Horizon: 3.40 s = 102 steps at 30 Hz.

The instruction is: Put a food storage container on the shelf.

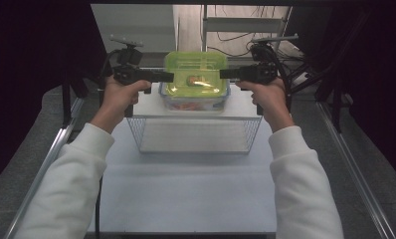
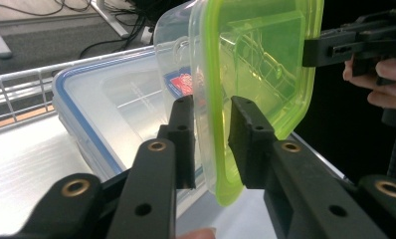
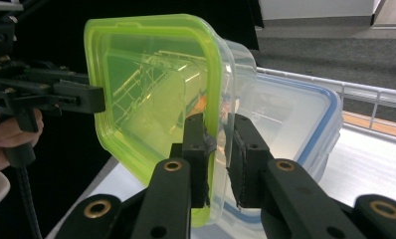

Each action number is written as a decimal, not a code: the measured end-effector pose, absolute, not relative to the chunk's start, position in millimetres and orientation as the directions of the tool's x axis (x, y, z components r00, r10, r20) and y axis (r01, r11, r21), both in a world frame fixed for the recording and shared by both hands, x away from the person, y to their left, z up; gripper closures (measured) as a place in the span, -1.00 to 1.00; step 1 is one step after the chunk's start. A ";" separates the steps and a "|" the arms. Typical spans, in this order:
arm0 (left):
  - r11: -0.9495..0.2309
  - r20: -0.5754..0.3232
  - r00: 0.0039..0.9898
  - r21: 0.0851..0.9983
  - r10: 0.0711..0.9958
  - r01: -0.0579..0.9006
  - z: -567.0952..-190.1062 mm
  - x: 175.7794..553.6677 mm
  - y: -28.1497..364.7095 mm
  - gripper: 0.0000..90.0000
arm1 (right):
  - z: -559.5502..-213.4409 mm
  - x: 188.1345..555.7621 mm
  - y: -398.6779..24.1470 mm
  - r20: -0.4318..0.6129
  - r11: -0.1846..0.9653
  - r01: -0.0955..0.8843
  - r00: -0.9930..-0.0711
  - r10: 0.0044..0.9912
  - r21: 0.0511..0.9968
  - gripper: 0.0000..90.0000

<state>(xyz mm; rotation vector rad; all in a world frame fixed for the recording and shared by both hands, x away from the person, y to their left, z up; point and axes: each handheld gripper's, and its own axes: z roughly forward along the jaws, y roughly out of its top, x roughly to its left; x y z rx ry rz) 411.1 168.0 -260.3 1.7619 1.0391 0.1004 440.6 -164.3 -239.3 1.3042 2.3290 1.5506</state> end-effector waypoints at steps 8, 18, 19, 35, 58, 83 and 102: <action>-0.062 -0.401 0.584 0.787 0.706 0.614 -261.7 422.9 162.3 0.35 | -246.0 452.2 -163.3 0.416 0.091 0.628 -0.609 0.676 0.772 0.64; -0.027 -0.429 0.563 0.779 0.706 0.627 -267.5 429.2 161.9 0.14 | -255.5 462.2 -161.7 0.449 0.053 0.654 -0.574 0.684 0.755 0.40; -0.025 -0.432 0.562 0.777 0.705 0.628 -268.1 429.1 162.1 0.13 | -255.7 462.5 -161.4 0.447 0.051 0.651 -0.574 0.686 0.757 0.36; -0.003 -0.414 0.563 0.804 0.715 0.594 -263.8 423.9 172.4 -0.48 | -253.5 455.2 -167.1 0.448 0.001 0.619 -0.569 0.689 0.785 0.01; -0.083 -0.363 0.629 0.821 0.688 0.565 -280.5 351.3 206.0 -0.51 | -269.2 393.5 -219.3 0.385 0.121 0.591 -0.653 0.652 0.797 -0.08; -0.247 -0.362 0.671 0.732 0.647 0.634 -448.0 265.9 198.7 -0.52 | -422.2 319.9 -236.0 0.359 0.261 0.628 -0.684 0.636 0.733 -0.10; -0.277 -0.337 0.667 0.718 0.665 0.639 -479.0 252.3 199.1 -0.51 | -451.8 303.7 -230.7 0.349 0.288 0.618 -0.702 0.621 0.732 -0.15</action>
